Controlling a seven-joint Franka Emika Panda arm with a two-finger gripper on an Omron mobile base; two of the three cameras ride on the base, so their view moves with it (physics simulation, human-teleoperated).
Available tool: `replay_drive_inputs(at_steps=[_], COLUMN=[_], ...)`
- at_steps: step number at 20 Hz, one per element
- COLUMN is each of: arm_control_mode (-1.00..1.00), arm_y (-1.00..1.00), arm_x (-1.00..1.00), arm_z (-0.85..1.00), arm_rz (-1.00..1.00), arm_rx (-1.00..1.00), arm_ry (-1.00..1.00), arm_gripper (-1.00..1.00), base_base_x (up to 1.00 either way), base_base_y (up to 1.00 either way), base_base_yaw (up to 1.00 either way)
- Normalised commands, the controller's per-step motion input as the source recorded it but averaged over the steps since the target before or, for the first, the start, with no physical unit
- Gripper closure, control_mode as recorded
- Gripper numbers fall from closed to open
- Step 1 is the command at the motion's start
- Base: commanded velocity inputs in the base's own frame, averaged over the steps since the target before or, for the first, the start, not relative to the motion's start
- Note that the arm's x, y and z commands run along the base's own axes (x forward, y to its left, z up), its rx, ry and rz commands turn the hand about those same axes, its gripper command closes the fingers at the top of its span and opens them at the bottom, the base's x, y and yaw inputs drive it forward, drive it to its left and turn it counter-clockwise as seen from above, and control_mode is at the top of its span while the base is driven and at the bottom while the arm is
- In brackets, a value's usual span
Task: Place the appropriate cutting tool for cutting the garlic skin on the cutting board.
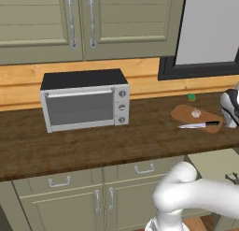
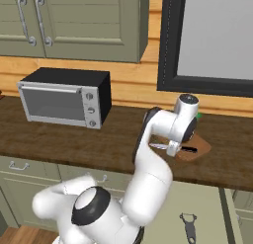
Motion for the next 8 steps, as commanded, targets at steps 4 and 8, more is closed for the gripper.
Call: replay_drive_inputs(at_steps=[4, 8], arm_control_mode=[-1.0, -1.0], arm_y=[0.0, 0.0], arm_x=[-0.75, -0.33], arm_z=[0.77, 0.48], arm_rz=[0.0, 0.0], arm_rx=[-0.11, -0.04], arm_ry=[-0.41, -0.23], arm_gripper=[-1.0, -1.0], base_base_x=[0.0, 0.0], base_base_y=[0.0, 0.0], base_base_yaw=[0.0, 0.0])
